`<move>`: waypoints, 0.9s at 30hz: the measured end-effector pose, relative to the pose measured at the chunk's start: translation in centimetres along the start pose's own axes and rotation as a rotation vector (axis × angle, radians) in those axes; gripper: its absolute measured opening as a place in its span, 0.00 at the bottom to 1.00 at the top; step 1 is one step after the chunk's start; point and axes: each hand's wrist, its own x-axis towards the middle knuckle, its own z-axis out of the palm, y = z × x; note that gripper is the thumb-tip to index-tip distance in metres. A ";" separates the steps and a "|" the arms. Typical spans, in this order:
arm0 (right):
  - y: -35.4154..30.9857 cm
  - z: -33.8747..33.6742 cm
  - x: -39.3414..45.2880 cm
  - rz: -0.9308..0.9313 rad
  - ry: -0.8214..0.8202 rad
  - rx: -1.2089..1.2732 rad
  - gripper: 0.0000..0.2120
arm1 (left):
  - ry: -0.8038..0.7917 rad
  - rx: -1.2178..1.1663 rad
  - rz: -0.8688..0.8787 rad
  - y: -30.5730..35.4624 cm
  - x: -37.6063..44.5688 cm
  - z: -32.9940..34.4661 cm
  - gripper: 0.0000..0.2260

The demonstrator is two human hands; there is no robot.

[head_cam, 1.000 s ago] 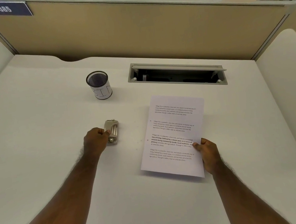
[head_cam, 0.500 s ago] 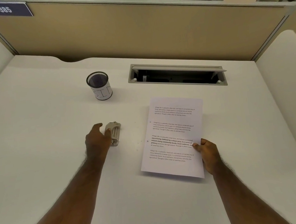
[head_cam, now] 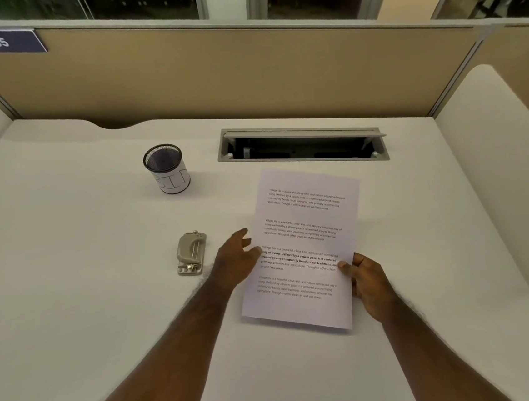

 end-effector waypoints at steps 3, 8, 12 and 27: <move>-1.2 0.0 -1.1 -0.063 -0.019 0.003 0.10 | -0.004 -0.052 0.062 1.2 0.0 -0.4 0.17; -3.5 -0.4 -2.5 -0.207 0.010 -0.012 0.10 | -0.011 -0.261 0.189 3.1 -0.8 -2.1 0.07; -5.7 -0.2 -3.7 -0.360 0.123 -0.086 0.06 | 0.020 -0.293 0.319 4.8 -1.4 -3.3 0.05; -3.7 0.7 -3.9 -0.393 0.214 -0.109 0.10 | 0.038 -0.103 0.399 2.6 -1.6 -3.1 0.07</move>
